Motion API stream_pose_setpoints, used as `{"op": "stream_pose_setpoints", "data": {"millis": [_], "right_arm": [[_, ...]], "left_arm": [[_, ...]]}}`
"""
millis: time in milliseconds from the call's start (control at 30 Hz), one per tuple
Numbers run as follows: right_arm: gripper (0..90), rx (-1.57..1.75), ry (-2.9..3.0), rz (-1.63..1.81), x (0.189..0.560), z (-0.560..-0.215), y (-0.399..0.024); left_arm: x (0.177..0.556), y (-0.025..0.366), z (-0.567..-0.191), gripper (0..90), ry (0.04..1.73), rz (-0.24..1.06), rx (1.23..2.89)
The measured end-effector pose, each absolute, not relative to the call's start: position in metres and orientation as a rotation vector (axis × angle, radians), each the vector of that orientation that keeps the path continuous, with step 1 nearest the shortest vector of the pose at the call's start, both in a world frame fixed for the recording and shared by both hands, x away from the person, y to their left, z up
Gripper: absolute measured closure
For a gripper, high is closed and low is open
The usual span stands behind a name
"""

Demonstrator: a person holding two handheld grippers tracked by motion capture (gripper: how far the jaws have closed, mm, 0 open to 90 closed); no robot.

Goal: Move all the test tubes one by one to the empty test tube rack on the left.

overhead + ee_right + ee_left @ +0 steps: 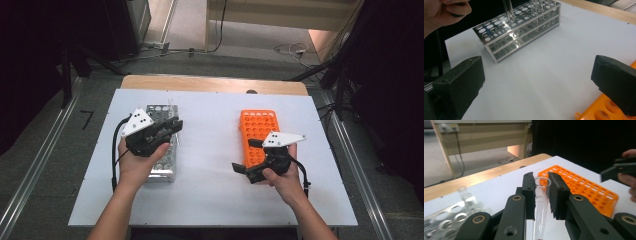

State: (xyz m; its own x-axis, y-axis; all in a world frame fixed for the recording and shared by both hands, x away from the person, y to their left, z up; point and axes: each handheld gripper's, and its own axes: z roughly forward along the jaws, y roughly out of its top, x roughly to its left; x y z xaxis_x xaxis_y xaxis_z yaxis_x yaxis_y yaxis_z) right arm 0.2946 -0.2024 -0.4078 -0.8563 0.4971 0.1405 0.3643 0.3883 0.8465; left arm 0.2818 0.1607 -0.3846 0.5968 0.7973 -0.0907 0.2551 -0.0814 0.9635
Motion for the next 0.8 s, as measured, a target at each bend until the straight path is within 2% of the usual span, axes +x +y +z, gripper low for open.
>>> {"op": "stream_pose_setpoints", "data": {"millis": [400, 800], "right_arm": [[0.0, 0.882, 2.453, 1.429, 0.289, -0.415, -0.246], [0.0, 0.96, 2.417, 1.403, 0.281, -0.421, -0.281]], "left_arm": [[0.305, 0.172, -0.39, 74.9, 0.954, 0.633, 1.582], [0.311, 0.184, -0.396, 75.0, 1.006, 0.704, 1.557]]}}
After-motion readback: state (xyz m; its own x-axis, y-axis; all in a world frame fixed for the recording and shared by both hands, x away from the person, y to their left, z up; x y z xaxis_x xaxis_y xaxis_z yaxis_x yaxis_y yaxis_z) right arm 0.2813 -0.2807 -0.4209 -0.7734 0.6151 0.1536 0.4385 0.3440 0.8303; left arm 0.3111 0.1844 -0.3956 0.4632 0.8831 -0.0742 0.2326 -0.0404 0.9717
